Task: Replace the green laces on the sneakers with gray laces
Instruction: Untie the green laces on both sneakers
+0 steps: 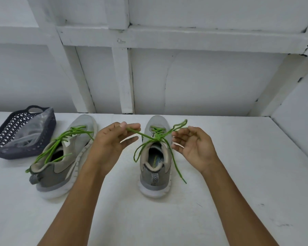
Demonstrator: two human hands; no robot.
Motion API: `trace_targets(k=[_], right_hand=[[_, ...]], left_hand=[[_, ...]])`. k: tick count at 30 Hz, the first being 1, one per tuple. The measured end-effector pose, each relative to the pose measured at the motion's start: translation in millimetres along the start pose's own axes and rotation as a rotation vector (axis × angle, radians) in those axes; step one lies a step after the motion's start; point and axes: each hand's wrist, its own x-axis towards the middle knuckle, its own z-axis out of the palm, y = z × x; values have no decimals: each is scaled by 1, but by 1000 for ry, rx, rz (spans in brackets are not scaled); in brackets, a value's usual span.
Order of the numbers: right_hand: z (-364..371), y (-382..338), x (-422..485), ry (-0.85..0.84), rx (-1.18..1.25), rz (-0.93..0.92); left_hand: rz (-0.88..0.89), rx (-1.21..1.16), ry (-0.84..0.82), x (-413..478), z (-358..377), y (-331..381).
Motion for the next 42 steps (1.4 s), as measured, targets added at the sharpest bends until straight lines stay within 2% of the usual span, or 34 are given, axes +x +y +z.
trace_targets(k=[1, 3, 5, 6, 8, 11, 14, 16, 21, 25, 27, 29, 31, 33, 35, 40, 42], right_hand=[[-1, 5, 2, 35, -85, -36], [-3, 16, 5, 136, -473, -91], [-4, 25, 5, 145, -802, -75], [-4, 29, 4, 130, -870, -68], [-3, 31, 2, 135, -934, -102], [-1, 28, 1, 134, -998, -163], [4, 24, 3, 158, -890, -135], [6, 22, 4, 186, -835, -134], [5, 27, 6, 226, -615, -118], [5, 24, 9, 205, -76, -47], [5, 20, 11, 202, 114, -20], [5, 18, 14, 238, 223, -22], [3, 16, 16, 289, 273, -40], [-1, 12, 17, 316, 295, -47], [-3, 12, 18, 332, 283, -41], [-11, 14, 17, 441, 98, -79], [-19, 11, 15, 421, 207, -78]], left_hand=[[7, -85, -31, 1, -3, 1], [-4, -216, -30, 4, -4, 3], [-26, -239, 14, 6, -2, -1], [-32, -200, 28, 6, -1, -3], [-30, 38, 54, 8, 0, -9], [29, 660, 67, 9, 0, -16], [98, 1158, -17, 7, 11, -16], [126, 1348, -73, 7, 18, -13], [128, 1547, -56, 15, 14, -1], [96, 1623, -132, 19, 4, 8], [87, 1575, -150, 20, -1, 10], [68, 1453, -92, 23, -7, 11], [-17, 1126, 5, 25, -15, 11], [-102, 613, 56, 23, -20, 9], [-143, 239, 74, 24, -23, 5], [-132, -186, 60, 24, -18, -1], [-112, -327, 80, 25, -19, 1]])
